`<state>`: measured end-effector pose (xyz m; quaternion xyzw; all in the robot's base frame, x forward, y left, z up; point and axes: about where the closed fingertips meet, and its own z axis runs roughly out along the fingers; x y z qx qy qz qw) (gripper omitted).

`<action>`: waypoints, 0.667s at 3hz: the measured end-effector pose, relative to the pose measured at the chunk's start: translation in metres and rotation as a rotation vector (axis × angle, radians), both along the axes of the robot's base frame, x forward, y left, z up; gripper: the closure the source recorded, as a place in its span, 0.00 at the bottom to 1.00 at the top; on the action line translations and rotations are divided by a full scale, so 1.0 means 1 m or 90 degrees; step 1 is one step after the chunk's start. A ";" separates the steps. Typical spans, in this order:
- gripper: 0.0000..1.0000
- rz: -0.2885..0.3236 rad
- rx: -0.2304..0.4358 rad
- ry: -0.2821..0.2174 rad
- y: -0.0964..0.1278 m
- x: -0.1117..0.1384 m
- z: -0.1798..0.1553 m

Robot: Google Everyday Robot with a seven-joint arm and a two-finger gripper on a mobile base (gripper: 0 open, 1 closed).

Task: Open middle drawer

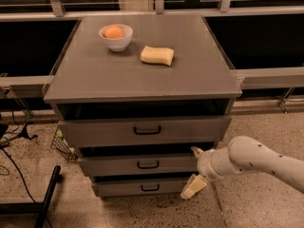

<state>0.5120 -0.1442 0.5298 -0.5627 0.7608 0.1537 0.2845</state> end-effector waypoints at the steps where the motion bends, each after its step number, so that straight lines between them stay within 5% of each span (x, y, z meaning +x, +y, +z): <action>1: 0.00 0.004 -0.001 0.001 0.003 0.019 -0.021; 2: 0.00 0.007 -0.007 0.006 0.004 0.032 -0.034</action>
Offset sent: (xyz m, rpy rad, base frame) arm 0.0491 0.0012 -0.0465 -0.0239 0.0122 0.0089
